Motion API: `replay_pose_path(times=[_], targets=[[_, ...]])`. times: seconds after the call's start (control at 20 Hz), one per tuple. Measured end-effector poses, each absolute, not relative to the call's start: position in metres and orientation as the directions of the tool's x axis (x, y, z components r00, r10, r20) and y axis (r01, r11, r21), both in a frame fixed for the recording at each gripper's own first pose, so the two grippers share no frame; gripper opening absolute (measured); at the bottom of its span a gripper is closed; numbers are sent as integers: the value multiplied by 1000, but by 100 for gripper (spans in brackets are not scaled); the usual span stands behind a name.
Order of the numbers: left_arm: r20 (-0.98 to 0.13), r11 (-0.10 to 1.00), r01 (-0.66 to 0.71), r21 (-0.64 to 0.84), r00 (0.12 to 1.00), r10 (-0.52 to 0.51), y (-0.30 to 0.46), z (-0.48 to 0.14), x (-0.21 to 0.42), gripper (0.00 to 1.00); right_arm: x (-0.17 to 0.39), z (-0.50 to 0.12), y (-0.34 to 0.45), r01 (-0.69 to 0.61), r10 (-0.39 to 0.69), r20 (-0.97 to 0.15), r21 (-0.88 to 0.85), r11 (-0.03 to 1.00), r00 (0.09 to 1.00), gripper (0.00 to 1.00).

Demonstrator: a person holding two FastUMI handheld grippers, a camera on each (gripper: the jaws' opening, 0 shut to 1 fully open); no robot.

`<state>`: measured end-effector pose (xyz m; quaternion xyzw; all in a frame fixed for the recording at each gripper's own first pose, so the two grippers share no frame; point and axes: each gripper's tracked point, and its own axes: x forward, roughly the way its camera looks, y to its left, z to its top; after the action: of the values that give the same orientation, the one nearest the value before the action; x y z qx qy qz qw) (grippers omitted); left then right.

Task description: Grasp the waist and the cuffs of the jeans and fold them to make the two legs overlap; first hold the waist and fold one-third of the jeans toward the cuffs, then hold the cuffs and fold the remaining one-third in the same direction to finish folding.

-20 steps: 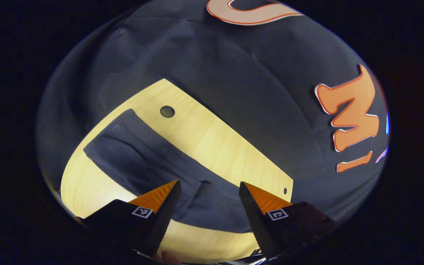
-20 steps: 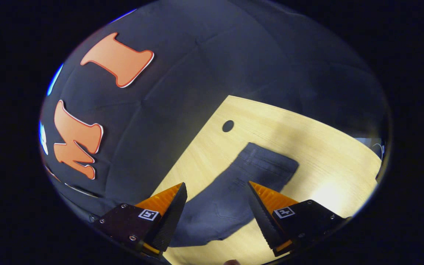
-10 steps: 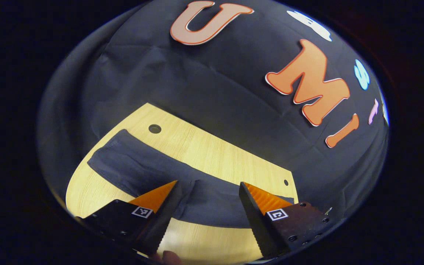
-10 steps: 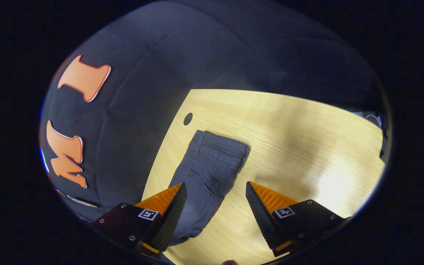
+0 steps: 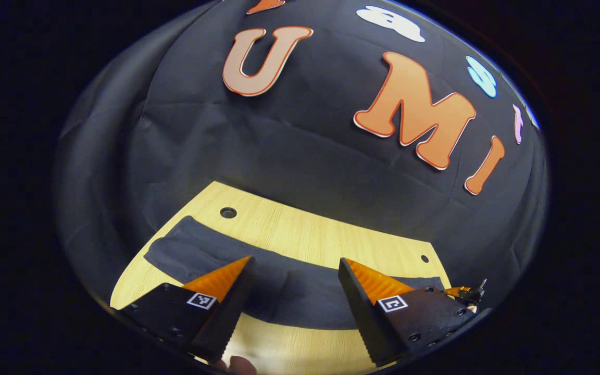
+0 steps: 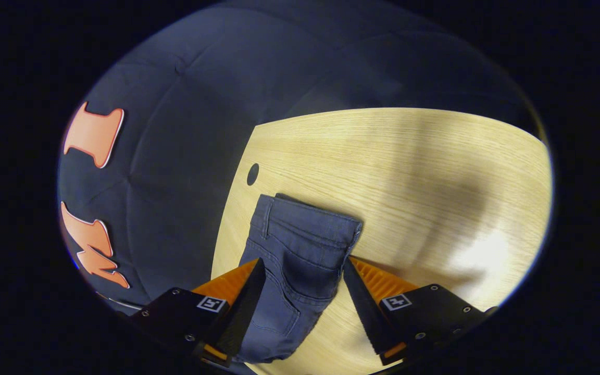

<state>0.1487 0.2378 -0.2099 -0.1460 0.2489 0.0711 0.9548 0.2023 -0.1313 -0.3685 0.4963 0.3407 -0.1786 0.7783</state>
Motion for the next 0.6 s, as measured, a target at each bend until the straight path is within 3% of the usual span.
replay_pose_path(times=[0.15, 0.2, 0.25, 0.35, 0.4, 0.6], targets=[[-480, 940, -238, -245, 872, 96, 245, -207, 145, 96, 205, -379, -135, 618, 25, -705, 637, 461, 709, 48], [-470, 940, -242, -239, 876, 106, 247, -205, 145, 96, 206, -380, -135, 611, 11, -702, 627, 483, 712, 40], [-458, 942, -249, -225, 880, 124, 253, -204, 143, 96, 207, -379, -135, 604, -3, -700, 614, 508, 714, 25], [-438, 946, -249, -206, 888, 138, 258, -197, 140, 96, 207, -372, -135, 614, -29, -717, 575, 541, 697, 25], [-436, 946, -250, -208, 889, 139, 263, -199, 140, 96, 201, -356, -134, 600, -51, -709, 554, 577, 703, 12], [-446, 930, -252, -269, 888, 111, 284, -200, 130, 96, 218, -308, -116, 535, -136, -664, 445, 718, 735, 12]])
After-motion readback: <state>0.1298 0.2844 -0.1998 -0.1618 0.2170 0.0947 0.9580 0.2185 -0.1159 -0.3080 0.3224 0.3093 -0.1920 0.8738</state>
